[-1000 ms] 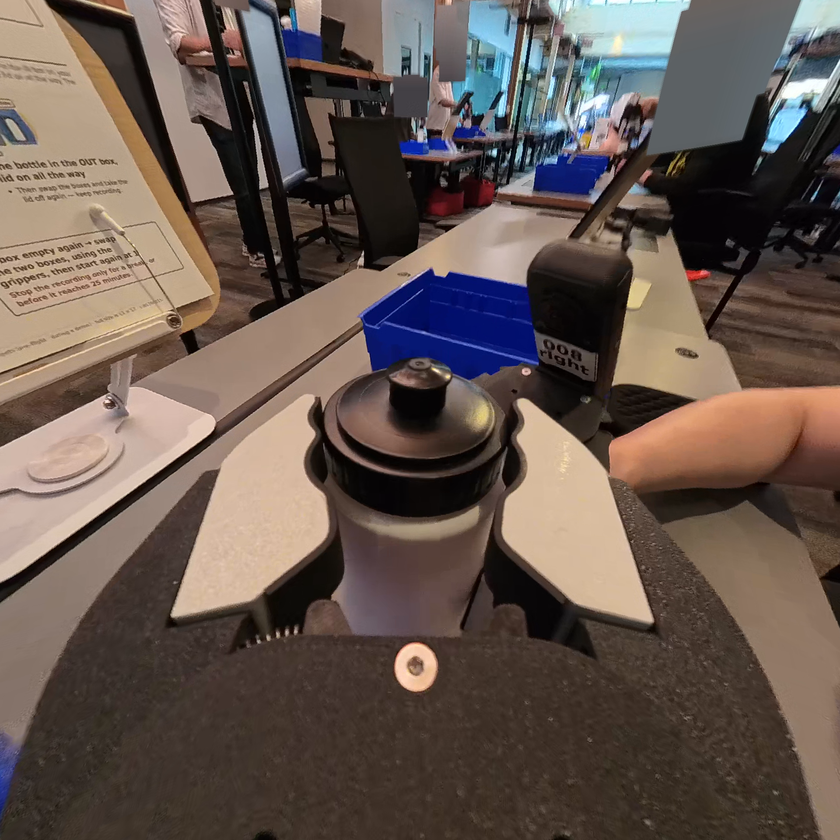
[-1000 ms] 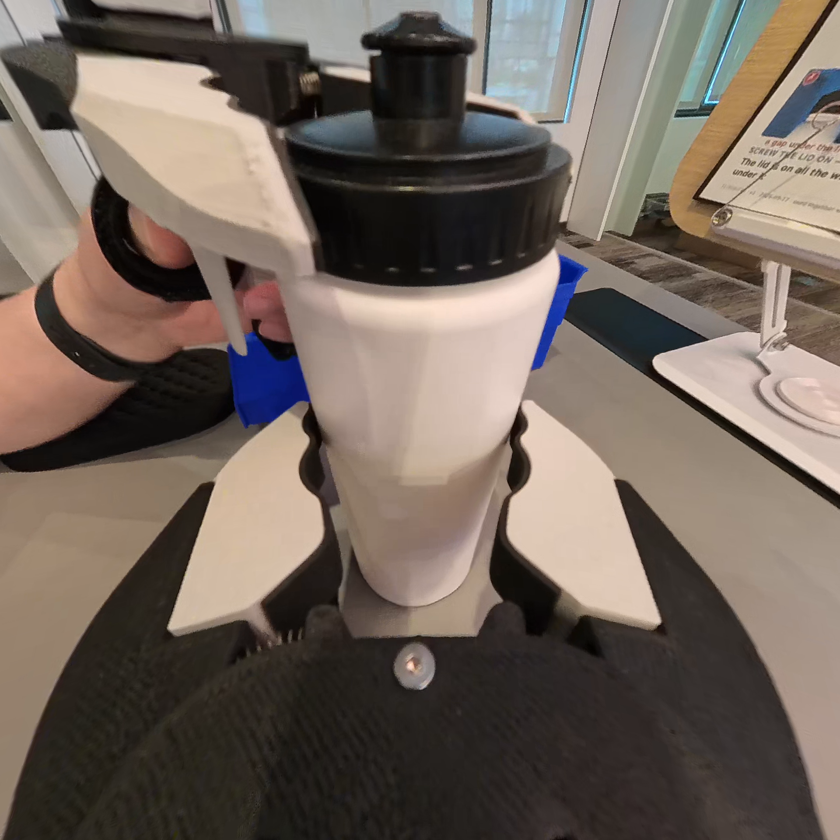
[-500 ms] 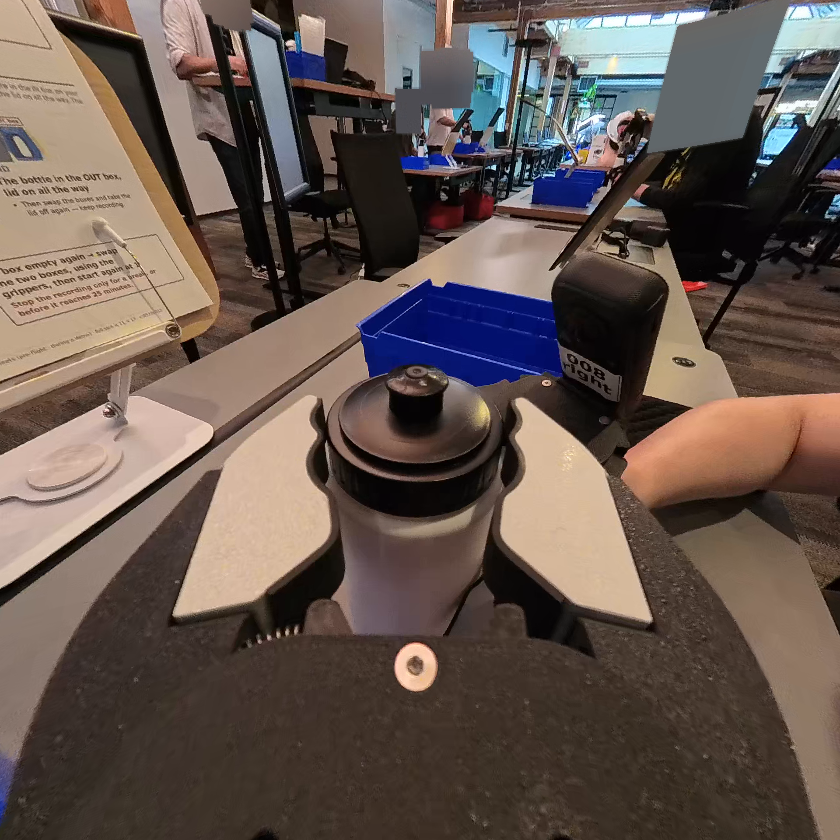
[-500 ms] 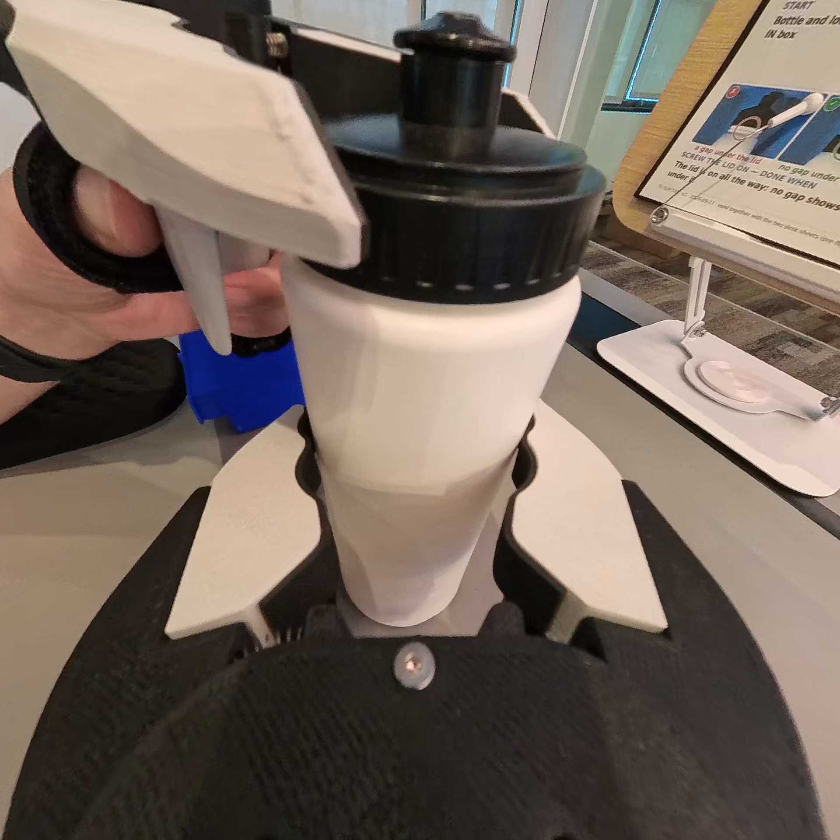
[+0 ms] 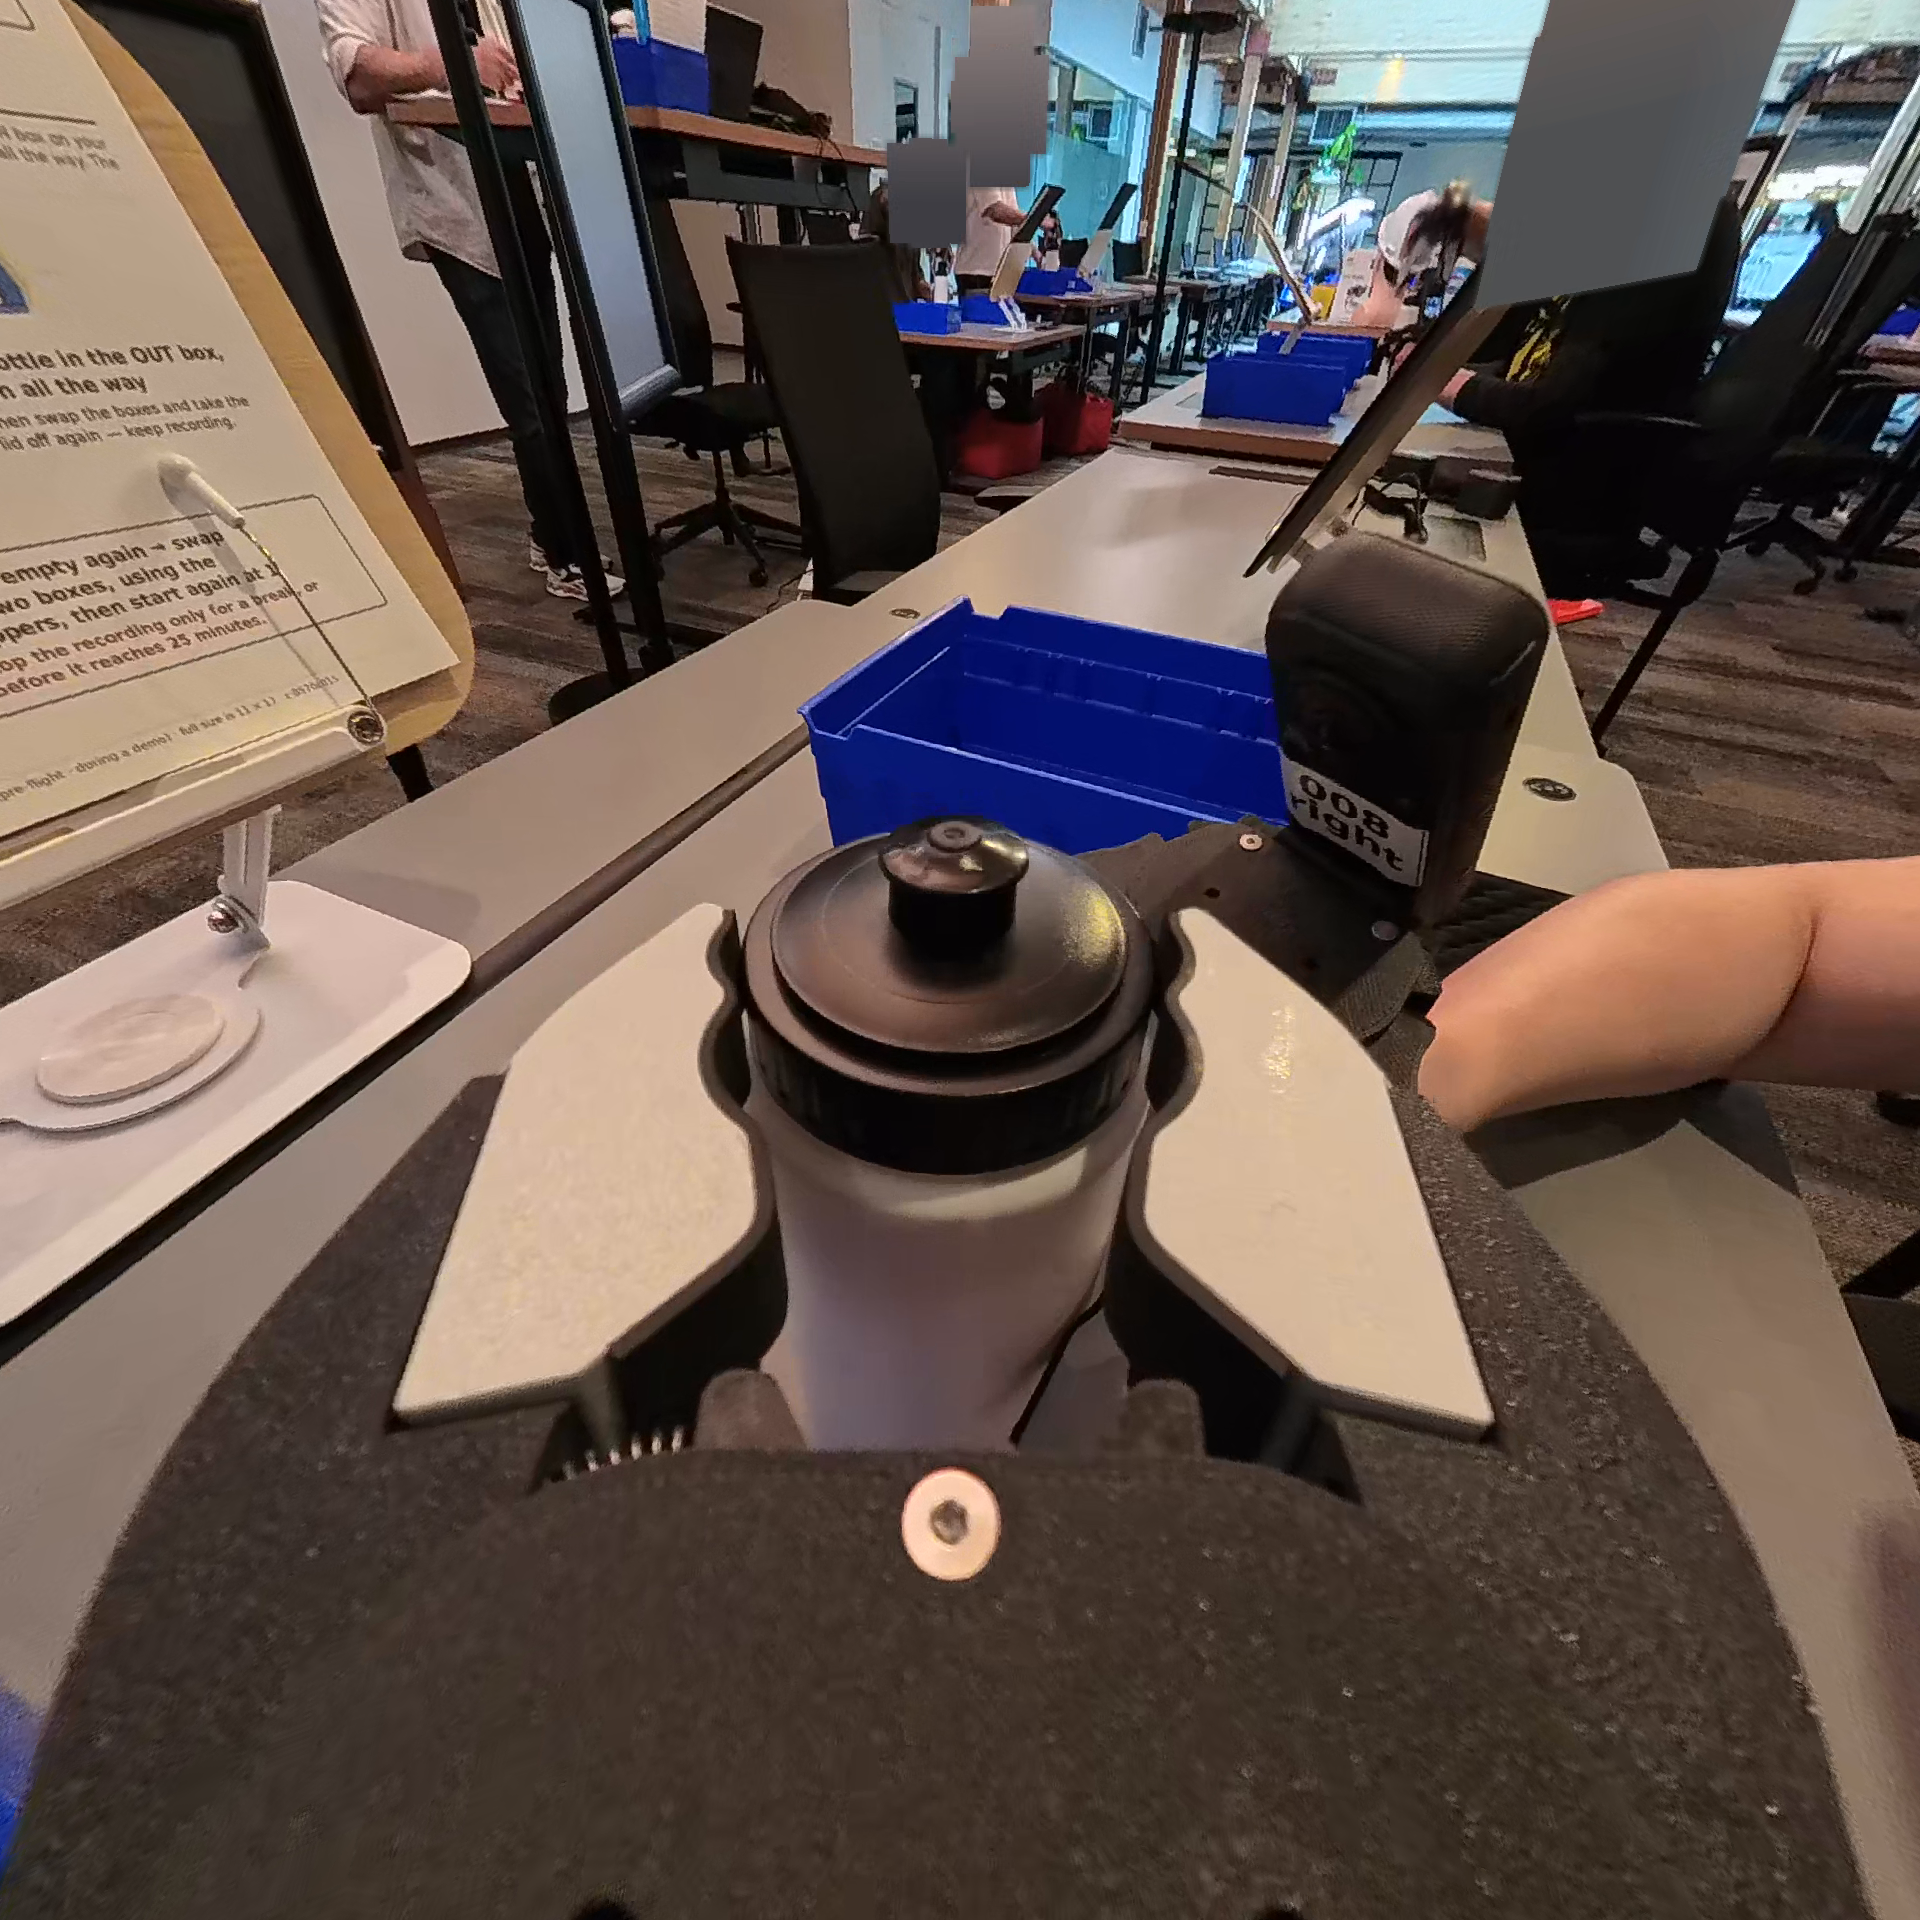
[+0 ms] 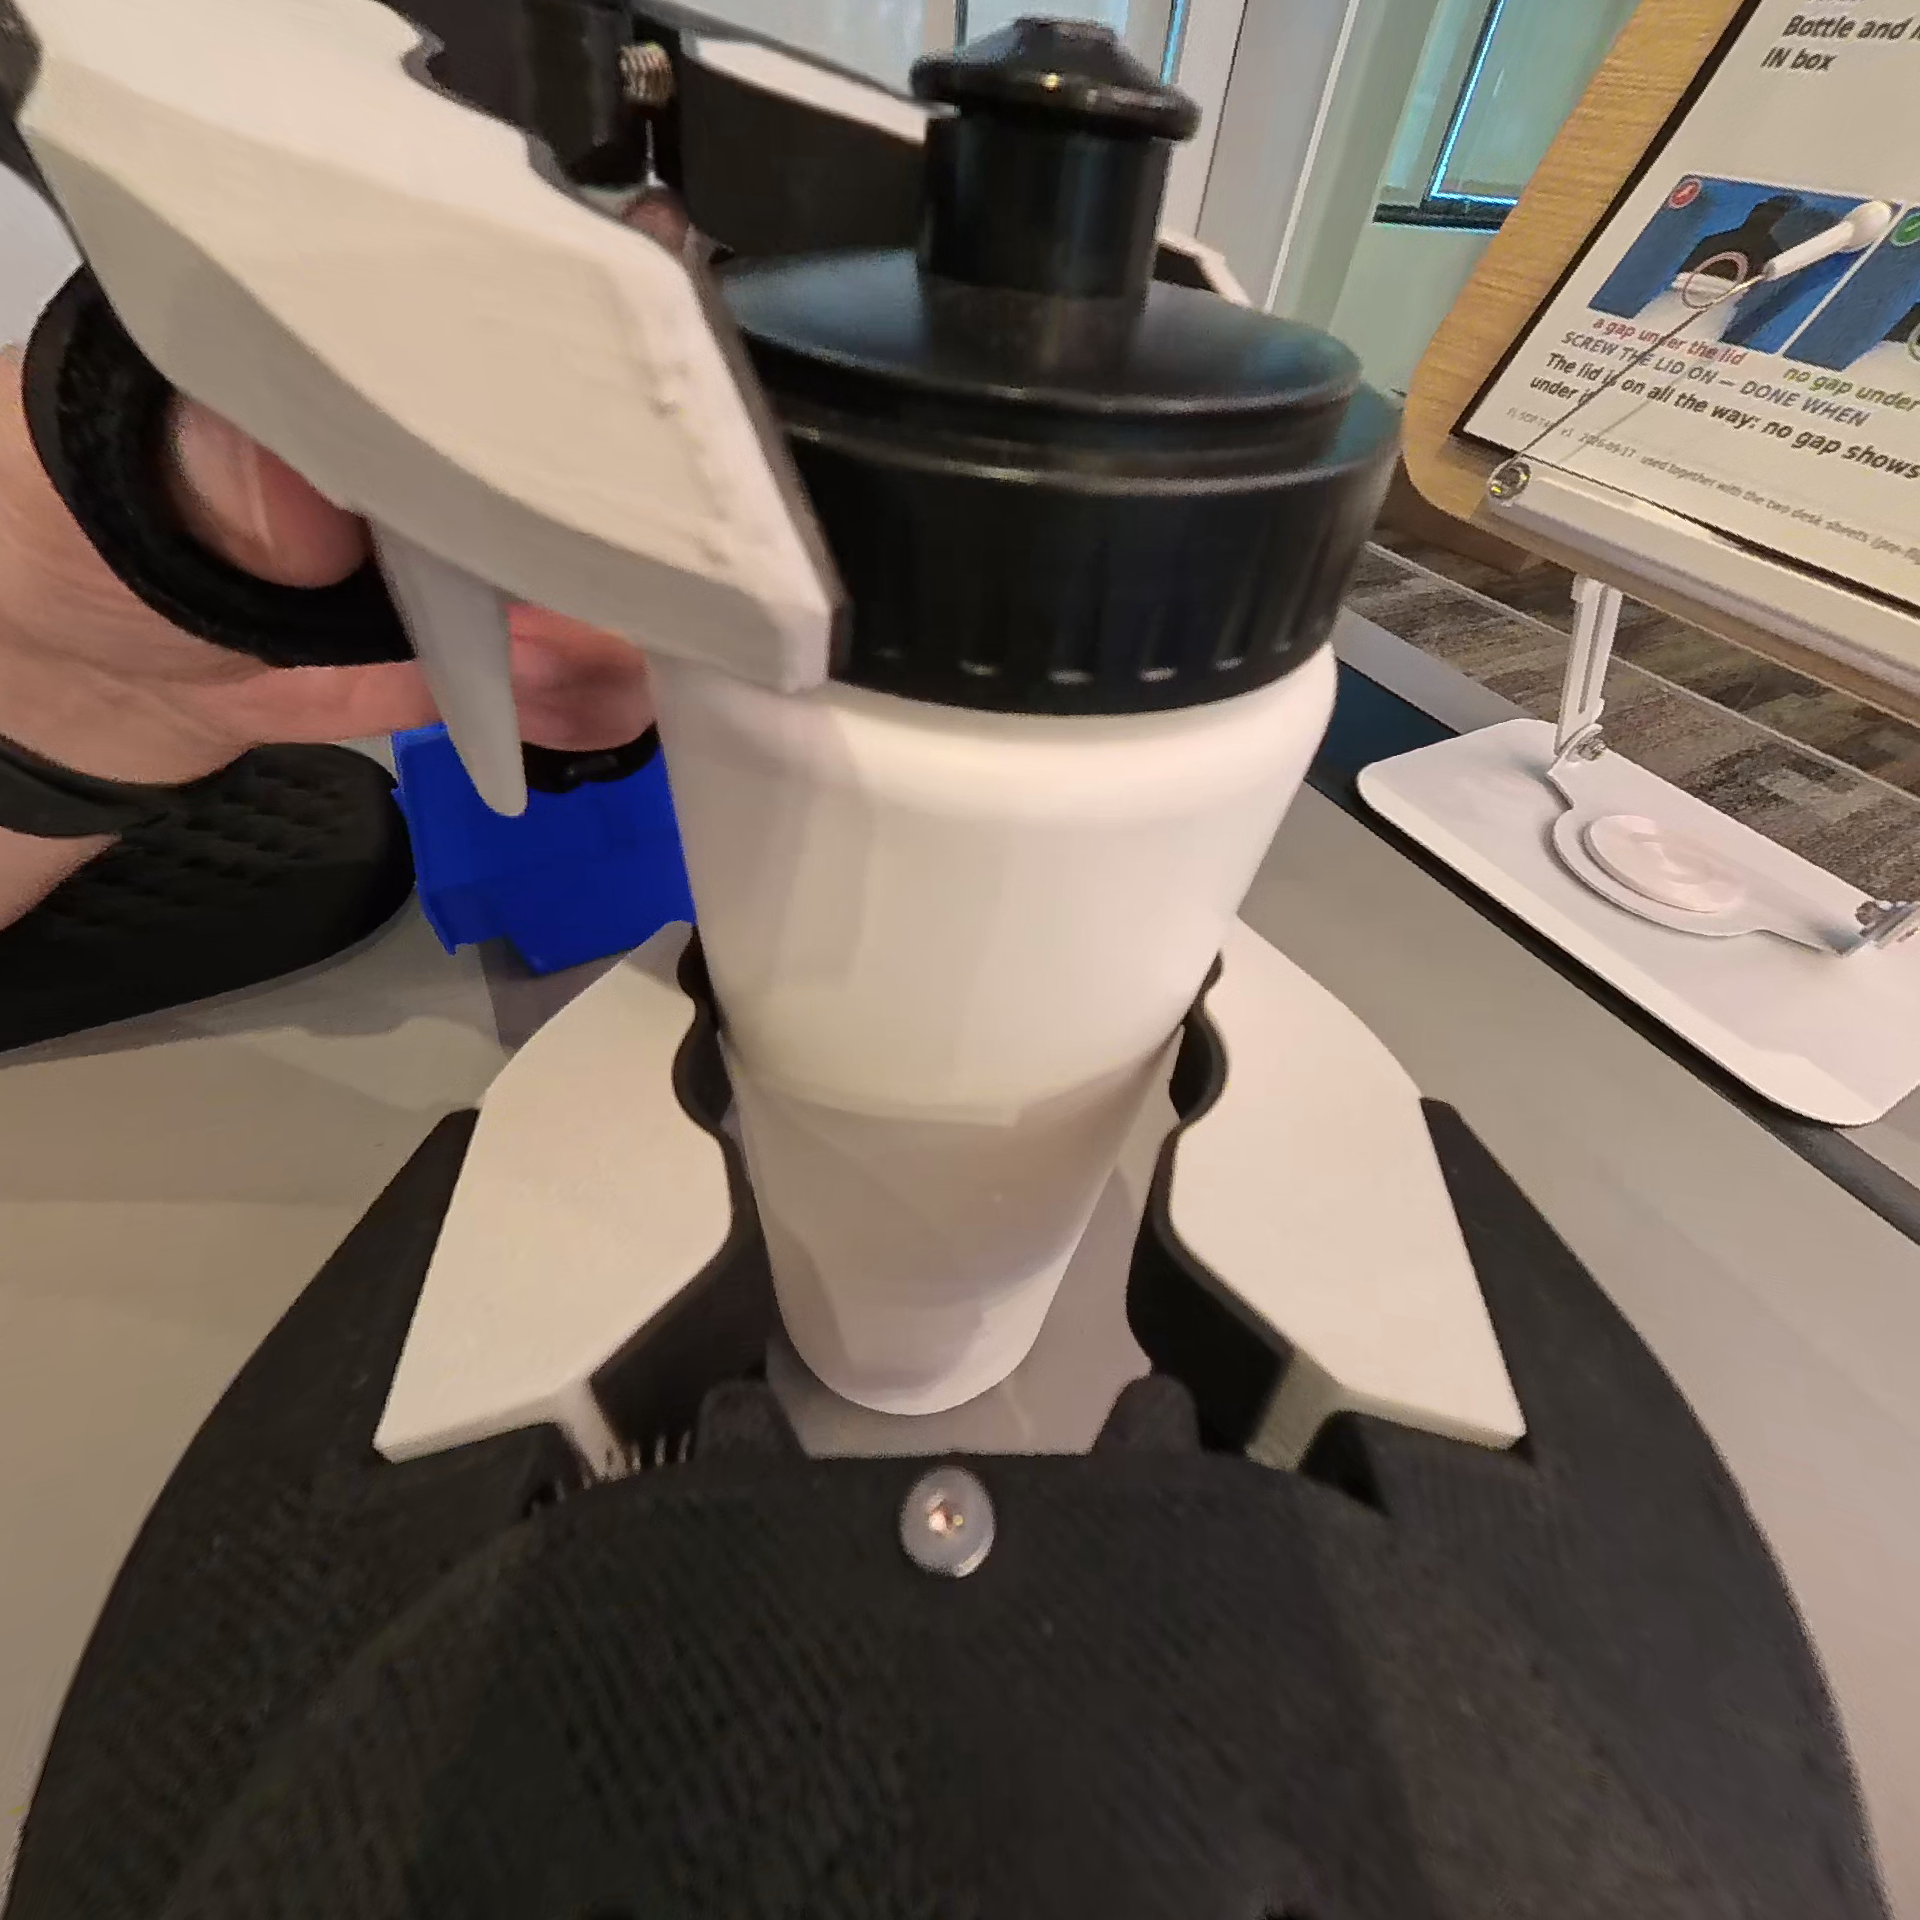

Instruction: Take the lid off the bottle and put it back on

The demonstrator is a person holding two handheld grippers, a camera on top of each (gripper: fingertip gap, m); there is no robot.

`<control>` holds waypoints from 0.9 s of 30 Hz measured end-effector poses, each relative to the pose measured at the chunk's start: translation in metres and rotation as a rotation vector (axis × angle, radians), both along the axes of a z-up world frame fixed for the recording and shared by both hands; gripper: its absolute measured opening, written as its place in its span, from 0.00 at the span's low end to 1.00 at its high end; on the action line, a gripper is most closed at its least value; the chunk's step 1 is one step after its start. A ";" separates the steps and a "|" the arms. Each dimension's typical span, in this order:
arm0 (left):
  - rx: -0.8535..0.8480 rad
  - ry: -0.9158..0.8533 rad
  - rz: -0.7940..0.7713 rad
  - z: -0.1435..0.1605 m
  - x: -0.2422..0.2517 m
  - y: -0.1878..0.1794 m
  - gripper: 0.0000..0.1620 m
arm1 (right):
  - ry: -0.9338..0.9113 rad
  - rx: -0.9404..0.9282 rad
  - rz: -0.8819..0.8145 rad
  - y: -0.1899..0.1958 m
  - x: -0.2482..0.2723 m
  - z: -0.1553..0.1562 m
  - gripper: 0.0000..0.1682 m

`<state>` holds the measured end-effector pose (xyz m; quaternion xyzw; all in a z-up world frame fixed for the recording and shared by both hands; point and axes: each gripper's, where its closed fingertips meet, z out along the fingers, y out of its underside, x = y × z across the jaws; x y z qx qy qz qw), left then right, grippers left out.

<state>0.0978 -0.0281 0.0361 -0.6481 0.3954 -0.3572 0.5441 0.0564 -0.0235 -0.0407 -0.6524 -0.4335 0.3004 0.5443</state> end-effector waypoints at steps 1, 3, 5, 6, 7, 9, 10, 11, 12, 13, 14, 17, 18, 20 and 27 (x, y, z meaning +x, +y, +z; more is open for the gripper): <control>0.000 0.017 -0.001 -0.001 0.000 -0.001 0.46 | -0.003 0.000 0.007 0.000 0.000 0.000 0.52; 0.004 0.041 -0.006 -0.001 -0.001 -0.002 0.46 | -0.009 -0.003 0.025 -0.001 0.000 0.000 0.51; 0.000 0.046 -0.018 -0.002 -0.002 -0.002 0.46 | -0.014 -0.014 0.041 -0.001 0.000 0.000 0.51; 0.000 0.046 -0.021 -0.002 -0.002 -0.001 0.46 | -0.014 -0.016 0.045 -0.001 0.000 0.000 0.51; -0.001 0.046 -0.021 -0.002 -0.002 -0.001 0.46 | -0.014 -0.017 0.046 -0.001 0.000 0.000 0.51; -0.001 0.048 -0.027 -0.002 -0.002 -0.001 0.46 | -0.019 -0.016 0.052 -0.001 0.000 0.000 0.51; -0.002 0.055 -0.032 -0.002 -0.003 -0.002 0.46 | -0.020 -0.015 0.054 -0.001 0.000 0.000 0.51; -0.003 0.063 -0.038 -0.002 -0.003 -0.002 0.46 | -0.021 -0.013 0.056 -0.002 -0.001 0.000 0.50; -0.003 0.069 -0.045 -0.003 -0.003 -0.003 0.46 | -0.024 -0.012 0.059 -0.002 -0.001 0.000 0.50; -0.002 0.069 -0.054 -0.003 -0.004 -0.004 0.46 | -0.026 -0.012 0.063 -0.002 -0.001 0.000 0.50; -0.002 0.066 -0.064 -0.003 -0.004 -0.004 0.46 | -0.025 -0.013 0.066 -0.002 -0.001 0.000 0.50; 0.003 0.044 -0.084 -0.002 -0.005 -0.004 0.46 | -0.022 -0.024 0.073 -0.002 -0.001 0.000 0.51; 0.005 0.039 -0.085 -0.002 -0.005 -0.003 0.46 | -0.025 -0.026 0.072 -0.002 -0.002 0.000 0.51; 0.011 0.033 -0.082 -0.001 -0.005 -0.003 0.46 | -0.034 -0.022 0.066 -0.002 -0.001 -0.001 0.51; -0.037 0.000 -0.103 0.000 -0.007 -0.003 0.45 | -0.018 -0.071 0.113 -0.005 -0.001 0.000 0.51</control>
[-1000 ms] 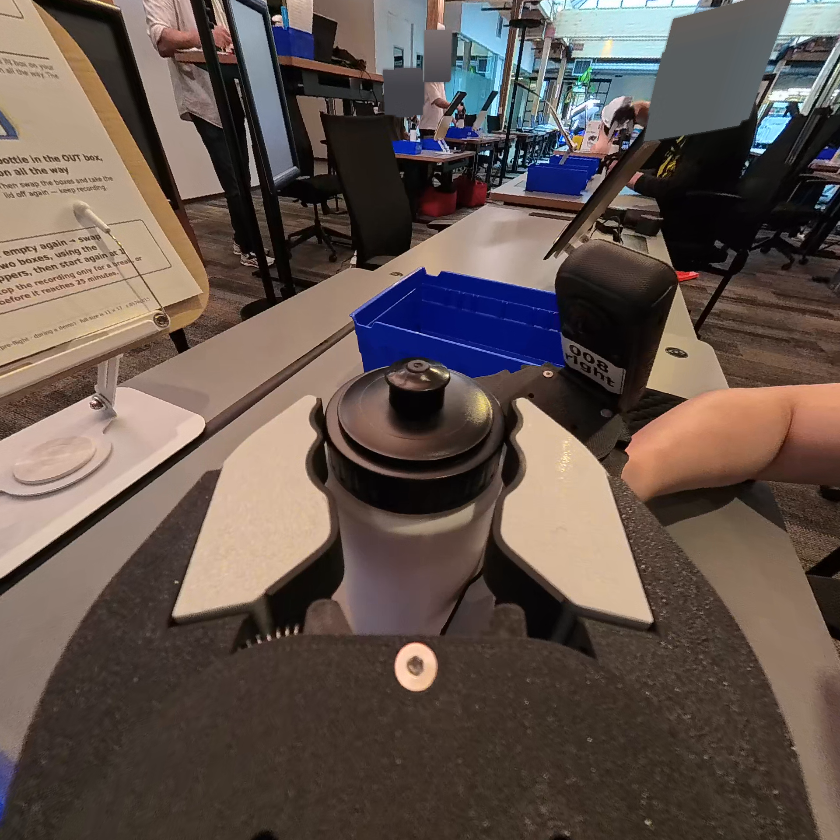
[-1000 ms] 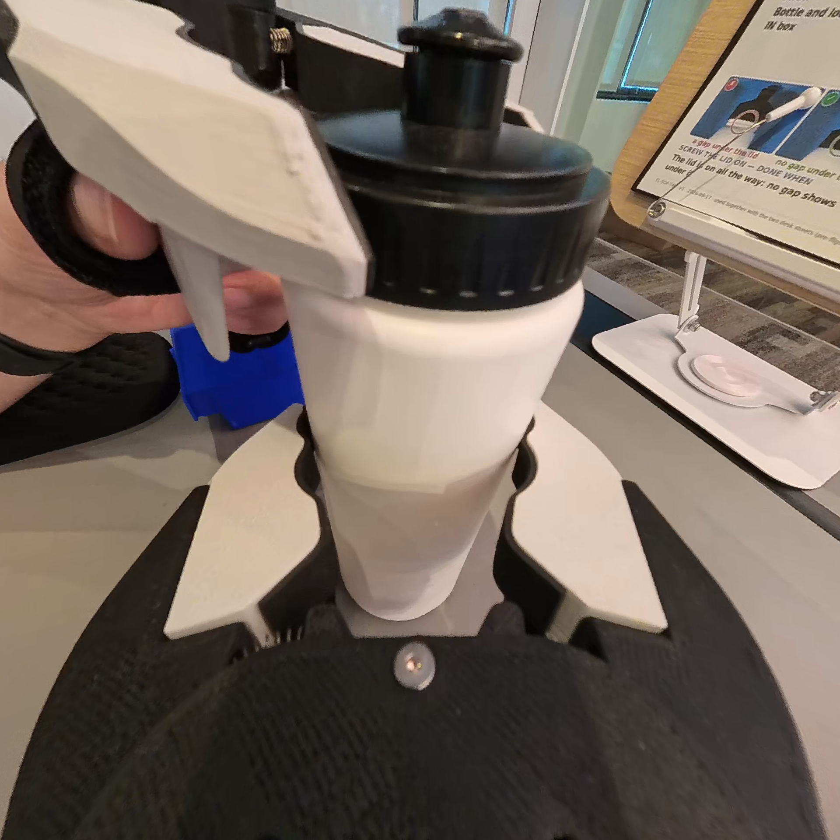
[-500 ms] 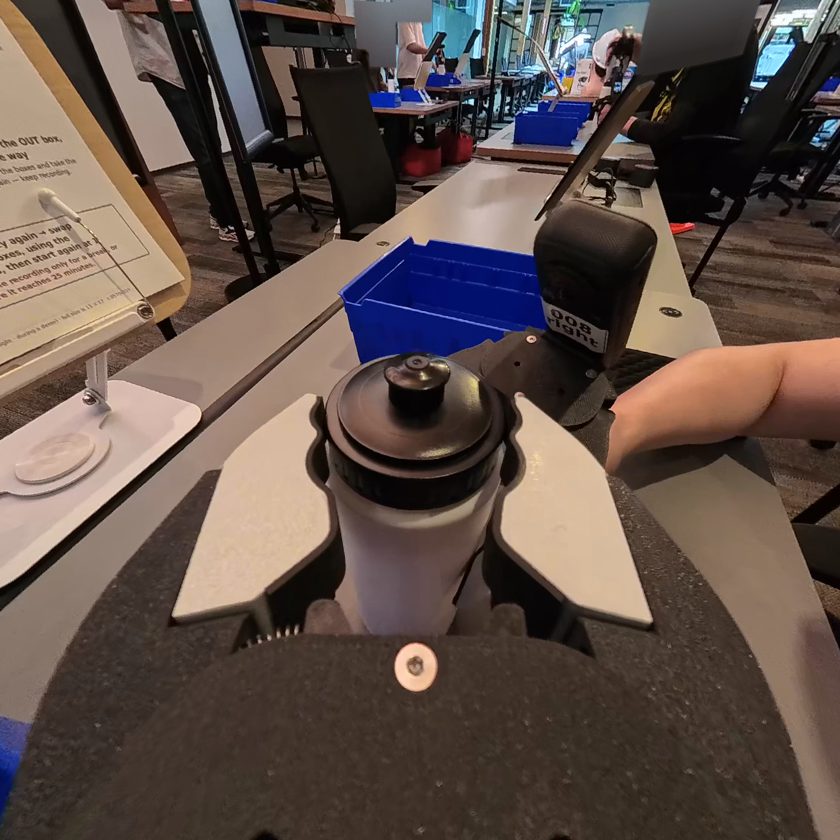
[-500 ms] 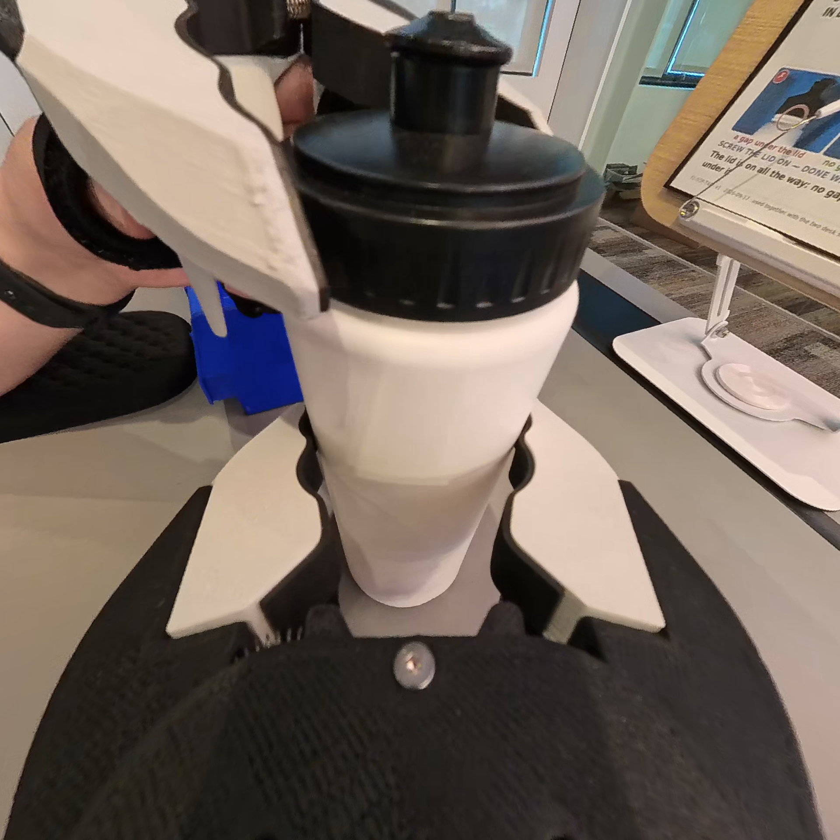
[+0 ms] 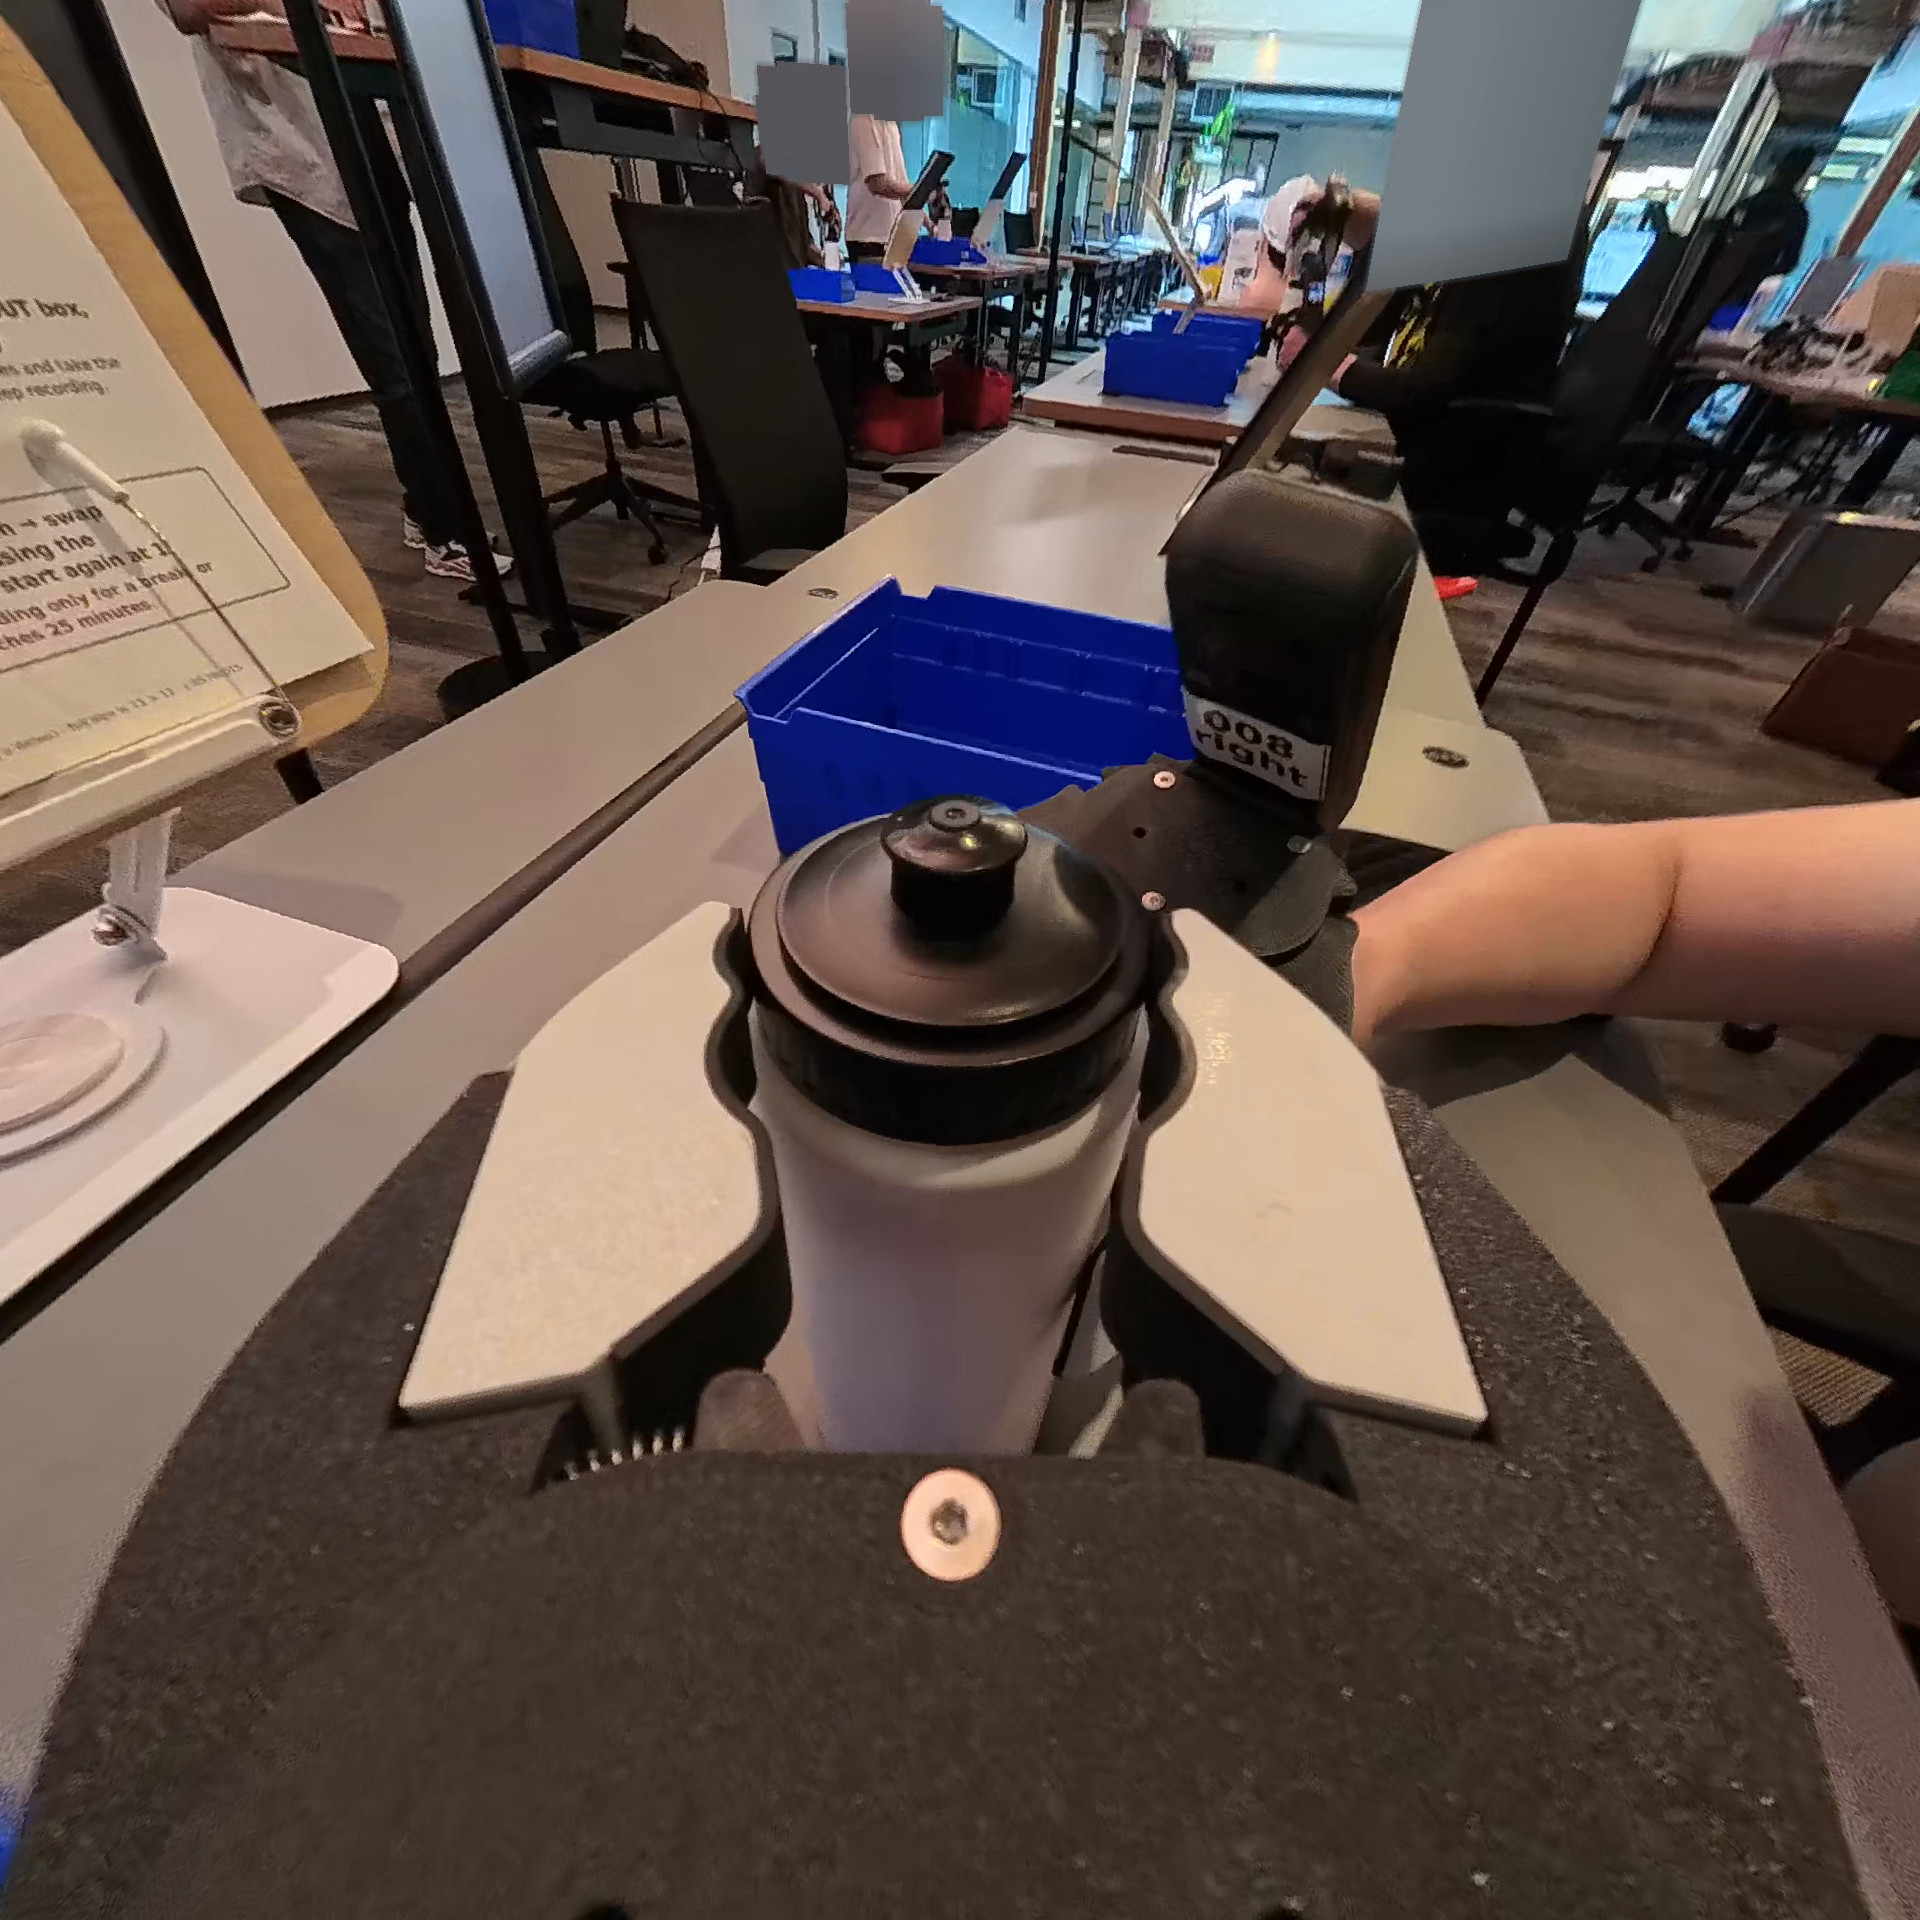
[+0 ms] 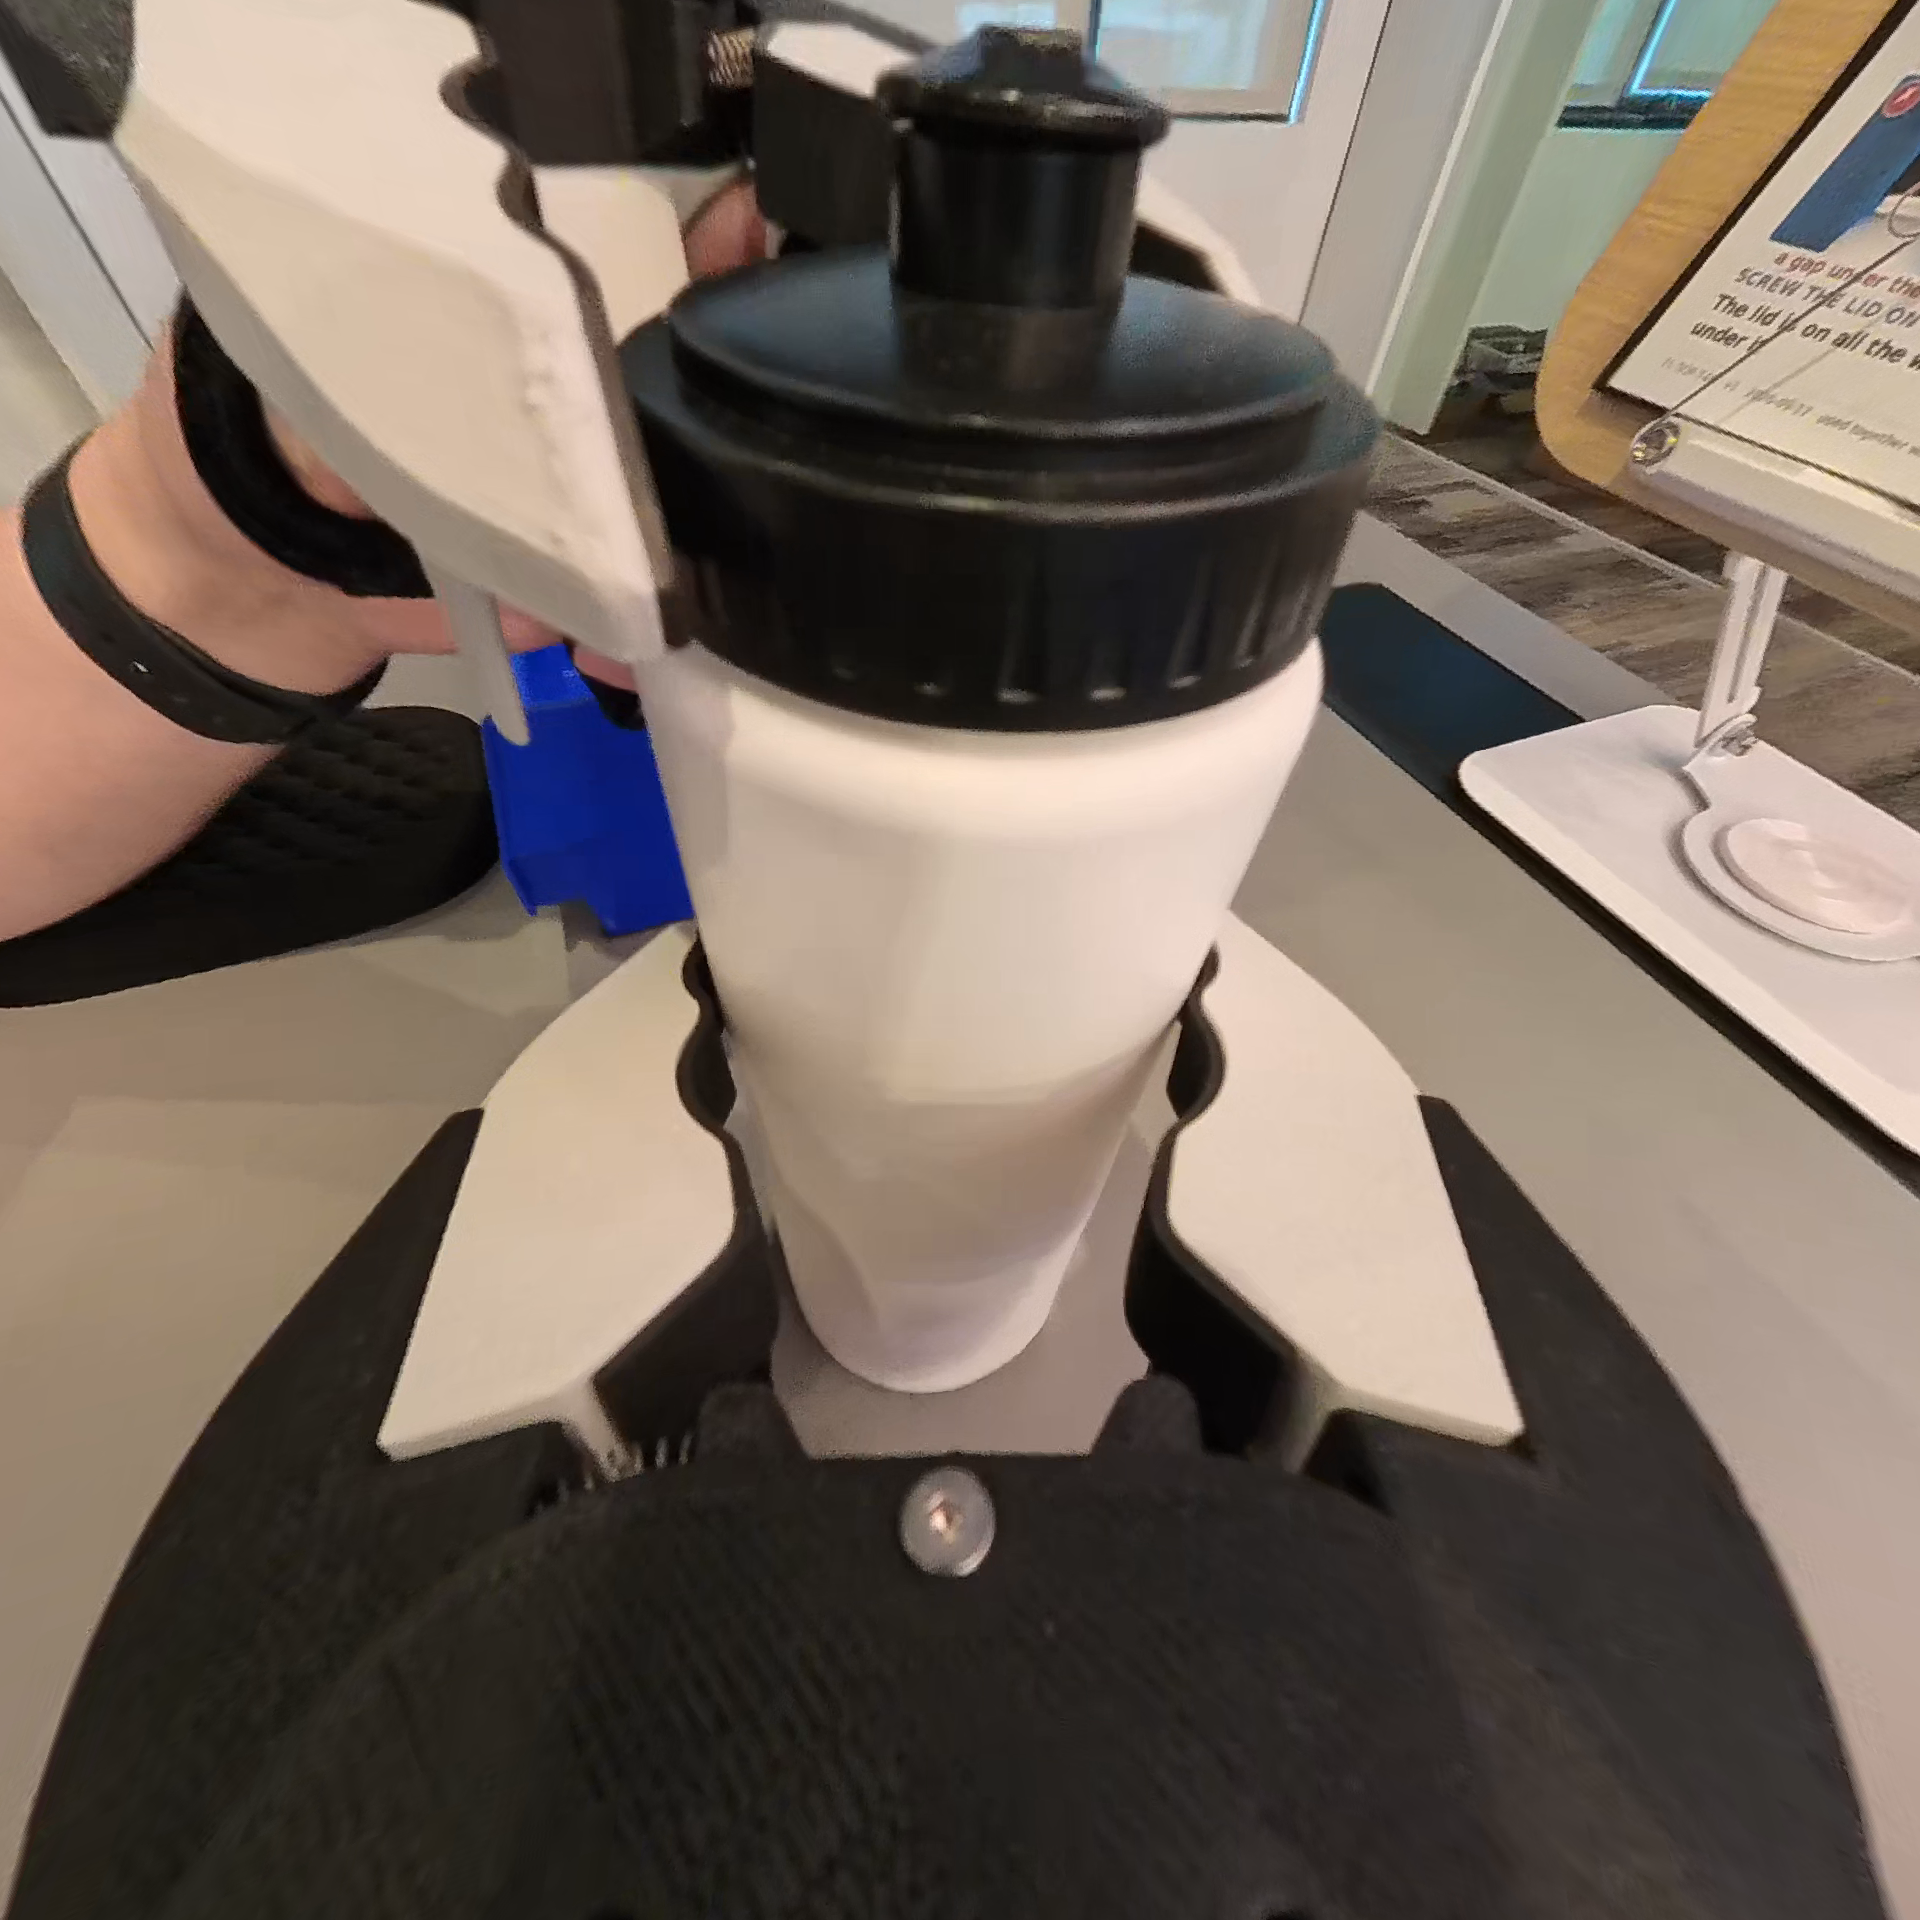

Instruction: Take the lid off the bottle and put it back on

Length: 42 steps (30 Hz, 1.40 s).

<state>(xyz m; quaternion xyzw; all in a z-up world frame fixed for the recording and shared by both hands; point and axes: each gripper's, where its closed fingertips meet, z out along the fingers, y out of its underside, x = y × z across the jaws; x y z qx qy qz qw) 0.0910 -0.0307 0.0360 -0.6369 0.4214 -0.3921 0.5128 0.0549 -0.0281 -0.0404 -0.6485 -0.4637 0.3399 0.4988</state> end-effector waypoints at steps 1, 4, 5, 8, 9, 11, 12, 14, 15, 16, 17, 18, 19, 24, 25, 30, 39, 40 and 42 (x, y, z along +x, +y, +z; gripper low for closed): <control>-0.019 -0.013 0.004 0.001 -0.001 0.001 0.45 | 0.015 -0.024 0.009 -0.001 0.000 0.001 0.51; -0.047 -0.124 0.039 0.017 -0.009 0.005 0.49 | 0.089 -0.143 0.043 -0.002 0.004 0.008 0.51; -0.054 -0.163 0.054 0.023 -0.015 0.007 0.49 | 0.128 -0.200 0.062 -0.002 0.006 0.012 0.51; -0.078 -0.244 0.092 0.041 -0.032 0.009 0.52 | 0.248 -0.381 0.178 -0.012 0.013 0.035 0.51; -0.084 -0.265 0.088 0.047 -0.036 0.007 0.52 | 0.279 -0.436 0.227 -0.017 0.017 0.045 0.51; -0.086 -0.303 0.061 0.059 -0.040 0.001 0.51 | 0.333 -0.518 0.310 -0.026 0.024 0.063 0.51; -0.089 -0.309 0.053 0.061 -0.041 -0.001 0.51 | 0.348 -0.543 0.335 -0.029 0.027 0.068 0.51; -0.087 -0.294 0.044 0.060 -0.039 -0.004 0.51 | 0.358 -0.560 0.351 -0.031 0.030 0.073 0.51; -0.093 -0.277 0.042 0.057 -0.037 -0.004 0.51 | 0.351 -0.557 0.353 -0.031 0.031 0.073 0.51; -0.101 -0.264 0.036 0.054 -0.035 -0.004 0.52 | 0.340 -0.552 0.355 -0.032 0.031 0.073 0.51; -0.108 -0.255 0.026 0.052 -0.032 -0.005 0.52 | 0.332 -0.544 0.356 -0.032 0.032 0.072 0.51; -0.115 -0.249 0.021 0.049 -0.030 -0.005 0.51 | 0.325 -0.534 0.356 -0.033 0.032 0.073 0.51; -0.123 -0.239 0.020 0.047 -0.029 -0.005 0.52 | 0.318 -0.522 0.356 -0.033 0.033 0.073 0.51; -0.155 -0.174 -0.001 0.030 -0.017 -0.007 0.56 | 0.287 -0.439 0.354 -0.033 0.037 0.076 0.51; -0.164 -0.168 -0.007 0.027 -0.014 -0.008 0.56 | 0.278 -0.423 0.351 -0.033 0.038 0.076 0.51; -0.210 -0.132 -0.035 0.012 -0.002 -0.010 0.60 | 0.256 -0.354 0.322 -0.028 0.045 0.080 0.51; -0.186 0.011 -0.021 -0.025 0.023 -0.013 0.71 | 0.332 -0.282 0.228 -0.008 0.067 0.100 0.51; -0.187 0.027 -0.024 -0.031 0.028 -0.014 0.72 | 0.329 -0.278 0.225 -0.008 0.067 0.100 0.51; -0.188 0.029 -0.025 -0.037 0.035 -0.015 0.74 | 0.320 -0.261 0.210 -0.007 0.067 0.100 0.51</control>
